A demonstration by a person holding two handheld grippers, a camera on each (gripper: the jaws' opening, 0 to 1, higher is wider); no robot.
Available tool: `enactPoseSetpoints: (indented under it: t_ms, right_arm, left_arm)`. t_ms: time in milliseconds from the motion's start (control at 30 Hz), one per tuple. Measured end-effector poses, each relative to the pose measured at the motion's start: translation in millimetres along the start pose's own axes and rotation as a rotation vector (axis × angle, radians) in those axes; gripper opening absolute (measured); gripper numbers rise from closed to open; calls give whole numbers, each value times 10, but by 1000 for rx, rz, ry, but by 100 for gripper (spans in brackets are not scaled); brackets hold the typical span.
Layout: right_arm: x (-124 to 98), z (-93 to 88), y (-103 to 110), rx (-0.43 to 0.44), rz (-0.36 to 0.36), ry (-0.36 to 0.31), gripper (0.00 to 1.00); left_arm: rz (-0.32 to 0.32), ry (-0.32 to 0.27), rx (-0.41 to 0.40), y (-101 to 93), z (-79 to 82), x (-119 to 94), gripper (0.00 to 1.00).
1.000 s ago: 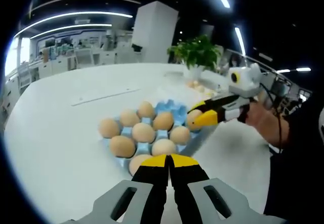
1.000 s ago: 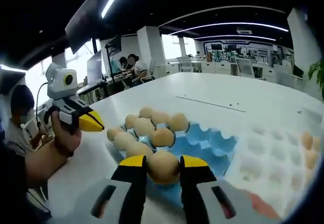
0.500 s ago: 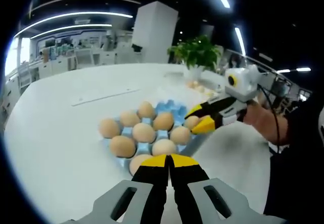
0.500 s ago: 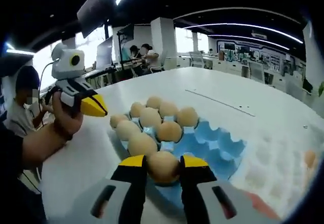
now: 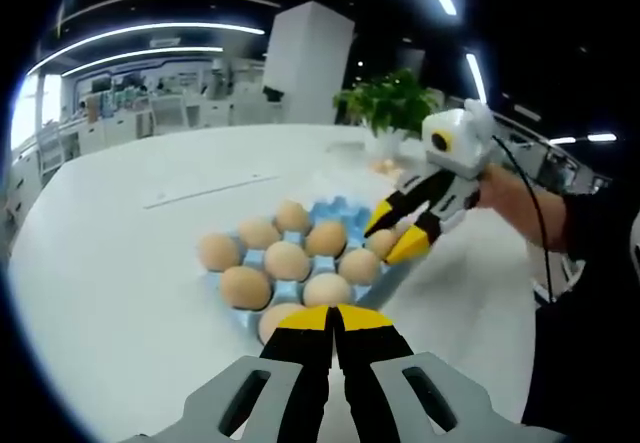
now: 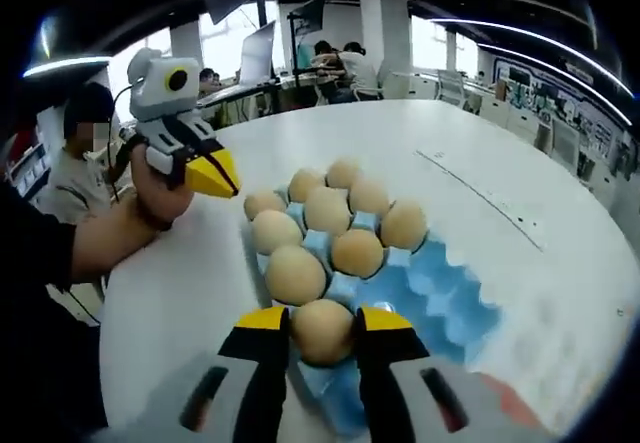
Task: Pick up the eggs on the table and place them into the egg tray on the table
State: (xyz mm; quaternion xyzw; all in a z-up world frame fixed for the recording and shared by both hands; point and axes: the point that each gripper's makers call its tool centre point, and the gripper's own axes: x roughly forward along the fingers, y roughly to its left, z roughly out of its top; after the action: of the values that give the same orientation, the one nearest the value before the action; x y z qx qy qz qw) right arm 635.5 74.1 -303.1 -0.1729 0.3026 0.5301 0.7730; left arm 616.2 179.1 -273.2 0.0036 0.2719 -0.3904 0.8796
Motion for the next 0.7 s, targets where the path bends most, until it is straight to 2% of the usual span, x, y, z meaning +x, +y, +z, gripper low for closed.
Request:
enactPoseSetpoints:
  t_ms: [233,367,467,633,700]
  right_arm:
    - [-35,-81,-26,-47,43,108,31]
    - [-62,-104,-20,-37,49,124,32]
    - [-89,-119,-14,-11,46,117,35]
    - [-162,-62,-112,29,-16,19,43]
    - [-197,-93,-93,63,-24,2,44]
  left_arm:
    - [6,7,4,-29,-23,12,1]
    - [10,7,6,-35,-27,8,1]
    - [11,5,6,-38,-27,2,1]
    - [7,4,7,-59,-36,5,1]
    - [4,6,8,-61,-39,14,1]
